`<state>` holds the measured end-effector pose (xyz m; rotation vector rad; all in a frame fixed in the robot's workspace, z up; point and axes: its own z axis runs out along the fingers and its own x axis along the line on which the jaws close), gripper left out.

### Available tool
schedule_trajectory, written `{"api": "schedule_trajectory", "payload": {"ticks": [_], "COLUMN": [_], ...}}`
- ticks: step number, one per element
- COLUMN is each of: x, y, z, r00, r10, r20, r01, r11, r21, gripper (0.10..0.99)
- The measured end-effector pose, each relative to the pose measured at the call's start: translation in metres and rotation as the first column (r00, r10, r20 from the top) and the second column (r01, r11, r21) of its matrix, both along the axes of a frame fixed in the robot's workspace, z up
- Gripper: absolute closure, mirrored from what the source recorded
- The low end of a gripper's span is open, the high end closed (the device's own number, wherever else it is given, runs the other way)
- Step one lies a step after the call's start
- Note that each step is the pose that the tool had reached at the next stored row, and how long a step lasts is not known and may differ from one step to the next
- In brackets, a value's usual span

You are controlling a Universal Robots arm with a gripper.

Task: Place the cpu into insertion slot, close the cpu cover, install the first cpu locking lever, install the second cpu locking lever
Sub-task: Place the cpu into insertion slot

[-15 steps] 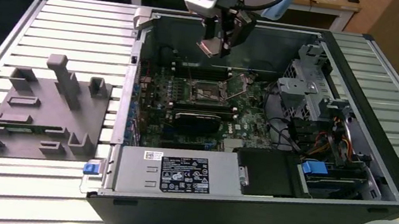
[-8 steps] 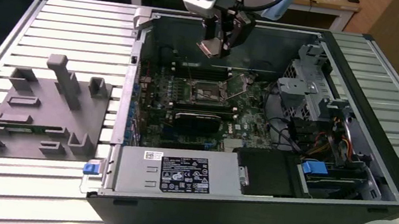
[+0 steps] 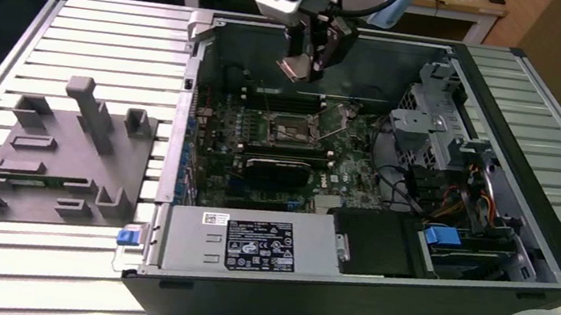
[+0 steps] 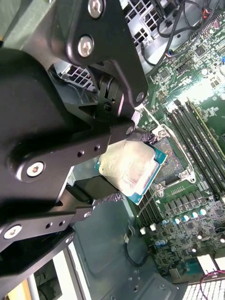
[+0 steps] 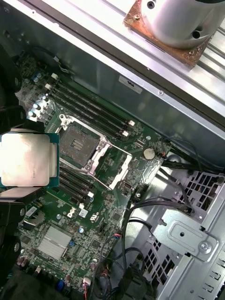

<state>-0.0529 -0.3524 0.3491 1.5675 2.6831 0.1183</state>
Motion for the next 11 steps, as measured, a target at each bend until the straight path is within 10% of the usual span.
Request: {"api": "schedule_trajectory", "payload": {"ticks": [11], "x": [0.0], "y": [0.0], "z": [-0.0014], "r00": [0.9997], "r10": [-0.022], "r20": [0.0], "r01": [0.022], "r11": [0.9997], "r21": [0.0], "gripper": [0.545]}}
